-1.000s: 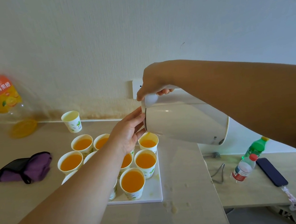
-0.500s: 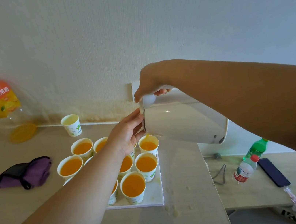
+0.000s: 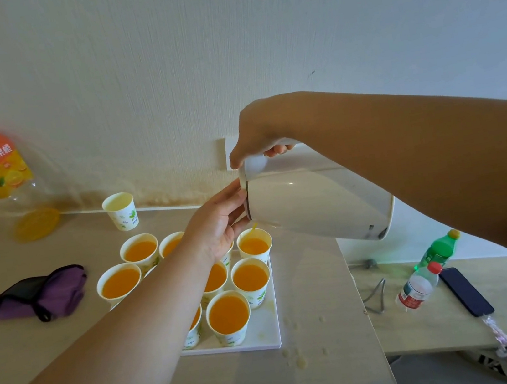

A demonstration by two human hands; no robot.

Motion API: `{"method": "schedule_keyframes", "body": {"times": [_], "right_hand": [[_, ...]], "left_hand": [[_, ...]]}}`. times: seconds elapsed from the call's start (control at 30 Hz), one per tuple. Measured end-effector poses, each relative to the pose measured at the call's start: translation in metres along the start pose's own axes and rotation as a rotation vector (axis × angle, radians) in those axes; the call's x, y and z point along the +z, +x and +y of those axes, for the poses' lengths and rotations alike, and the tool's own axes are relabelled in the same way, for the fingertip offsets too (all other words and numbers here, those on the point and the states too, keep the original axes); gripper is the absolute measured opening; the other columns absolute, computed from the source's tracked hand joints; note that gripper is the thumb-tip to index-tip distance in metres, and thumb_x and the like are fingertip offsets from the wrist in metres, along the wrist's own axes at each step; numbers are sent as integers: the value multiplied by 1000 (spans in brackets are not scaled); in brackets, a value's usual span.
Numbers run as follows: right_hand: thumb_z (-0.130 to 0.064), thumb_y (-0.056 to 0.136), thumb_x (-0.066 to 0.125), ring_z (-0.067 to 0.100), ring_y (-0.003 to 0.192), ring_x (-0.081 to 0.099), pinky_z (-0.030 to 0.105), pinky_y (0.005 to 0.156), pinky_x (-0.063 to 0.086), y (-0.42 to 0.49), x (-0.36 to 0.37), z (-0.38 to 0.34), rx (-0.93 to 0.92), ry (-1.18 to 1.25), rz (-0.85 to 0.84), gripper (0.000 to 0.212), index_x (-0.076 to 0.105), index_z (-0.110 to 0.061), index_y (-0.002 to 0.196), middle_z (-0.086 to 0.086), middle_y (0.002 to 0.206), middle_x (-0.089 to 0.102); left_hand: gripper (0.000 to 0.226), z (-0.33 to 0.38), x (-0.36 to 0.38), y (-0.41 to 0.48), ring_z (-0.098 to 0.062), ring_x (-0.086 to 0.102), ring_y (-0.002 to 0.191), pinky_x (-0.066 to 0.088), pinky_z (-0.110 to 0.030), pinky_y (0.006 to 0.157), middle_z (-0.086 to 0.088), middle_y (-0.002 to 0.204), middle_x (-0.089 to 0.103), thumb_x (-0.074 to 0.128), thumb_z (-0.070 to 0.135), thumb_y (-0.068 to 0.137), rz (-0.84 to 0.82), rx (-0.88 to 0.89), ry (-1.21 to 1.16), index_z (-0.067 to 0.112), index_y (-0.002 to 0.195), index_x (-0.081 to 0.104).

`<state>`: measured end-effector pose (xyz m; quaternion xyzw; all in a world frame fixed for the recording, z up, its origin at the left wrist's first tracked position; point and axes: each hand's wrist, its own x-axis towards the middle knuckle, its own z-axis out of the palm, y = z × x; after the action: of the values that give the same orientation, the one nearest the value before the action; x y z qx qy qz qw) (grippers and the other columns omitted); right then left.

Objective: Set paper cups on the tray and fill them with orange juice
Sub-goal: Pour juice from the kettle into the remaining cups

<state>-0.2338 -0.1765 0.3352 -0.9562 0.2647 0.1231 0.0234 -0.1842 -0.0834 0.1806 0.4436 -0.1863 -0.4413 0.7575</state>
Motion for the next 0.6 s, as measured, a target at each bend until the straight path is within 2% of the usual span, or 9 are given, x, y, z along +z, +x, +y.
{"method": "schedule_keyframes", "body": {"times": [0.23,0.6], "right_hand": [[-40,88,60,18,49,37,25,51,35,-1,1,-3,15,19,-11,40,42,-11,66,4,60,40],[-41,90,57,18,49,37,24,52,35,-2,0,-10,13,-27,-37,39,44,-11,69,4,60,41]], "left_hand": [[22,-1,-2,-1,-11,71,83,57,-25,64,0,91,75,52,9,95,6,-1,-6,19,110,66],[23,-2,-4,-4,-14,71,86,59,-27,68,-3,95,74,53,8,94,7,-1,-44,17,111,66]]}}
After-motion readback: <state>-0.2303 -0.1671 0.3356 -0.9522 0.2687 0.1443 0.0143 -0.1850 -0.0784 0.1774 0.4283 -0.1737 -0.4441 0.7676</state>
